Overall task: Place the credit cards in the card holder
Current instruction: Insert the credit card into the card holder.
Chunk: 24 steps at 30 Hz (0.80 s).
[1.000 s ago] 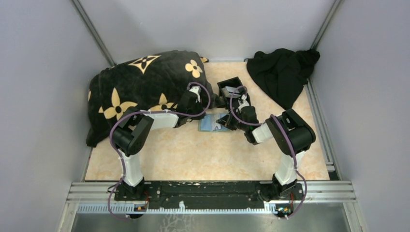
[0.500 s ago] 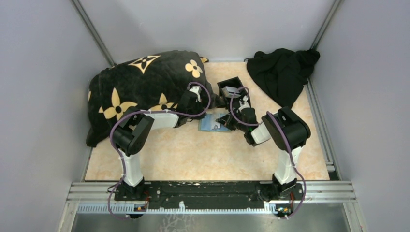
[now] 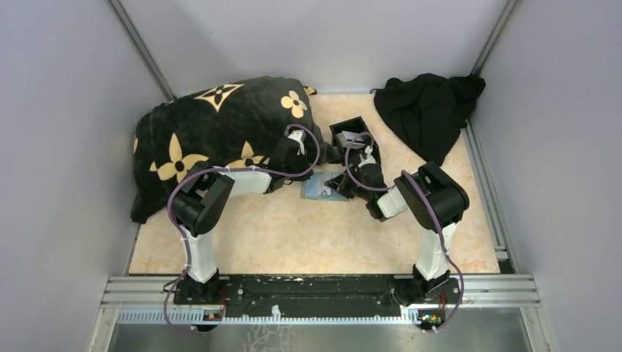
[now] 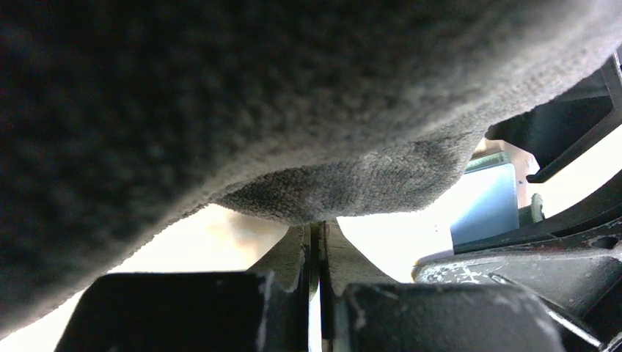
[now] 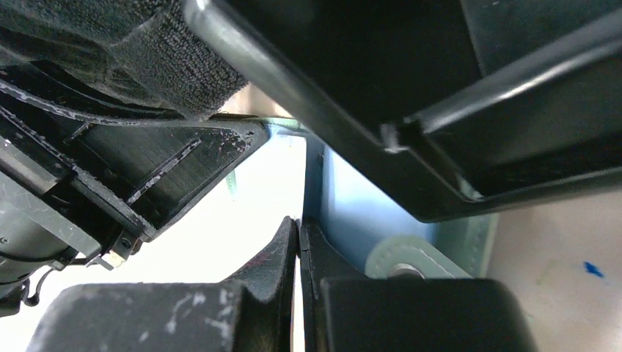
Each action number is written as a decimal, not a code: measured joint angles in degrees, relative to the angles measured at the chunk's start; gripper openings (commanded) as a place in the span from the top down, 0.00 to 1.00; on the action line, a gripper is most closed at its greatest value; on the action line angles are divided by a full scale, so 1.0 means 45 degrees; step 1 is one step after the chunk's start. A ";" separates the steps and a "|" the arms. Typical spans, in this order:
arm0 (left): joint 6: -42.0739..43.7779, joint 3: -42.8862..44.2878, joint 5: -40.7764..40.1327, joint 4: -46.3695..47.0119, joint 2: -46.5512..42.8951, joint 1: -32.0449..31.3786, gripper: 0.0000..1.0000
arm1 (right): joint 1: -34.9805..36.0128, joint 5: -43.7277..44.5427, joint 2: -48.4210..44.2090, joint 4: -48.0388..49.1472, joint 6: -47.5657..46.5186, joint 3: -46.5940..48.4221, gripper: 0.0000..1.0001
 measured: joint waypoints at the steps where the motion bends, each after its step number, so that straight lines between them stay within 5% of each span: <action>1: 0.0000 -0.0015 0.0005 0.0024 -0.0005 -0.0005 1.00 | 0.0107 0.0126 -0.0015 -0.0189 -0.0044 0.0087 1.00; 5: 0.0000 -0.0068 0.0034 0.0121 -0.0005 -0.0005 1.00 | 0.0427 0.0471 -0.0083 -0.0840 -0.0199 0.0389 0.95; 8: 0.0000 -0.0107 0.0039 0.0185 -0.0015 -0.0005 1.00 | 0.0554 0.0680 -0.0316 -0.1545 -0.0423 0.0612 0.60; 11: 0.0000 -0.0160 0.0039 0.0272 -0.0029 -0.0005 1.00 | 0.0855 0.0947 -0.0714 -0.2322 -0.0806 0.1025 0.41; 24: -0.0102 -0.0316 0.0306 0.0680 -0.0083 -0.0121 1.00 | 0.1462 0.2443 -0.1695 -0.6193 -0.2579 0.2438 0.38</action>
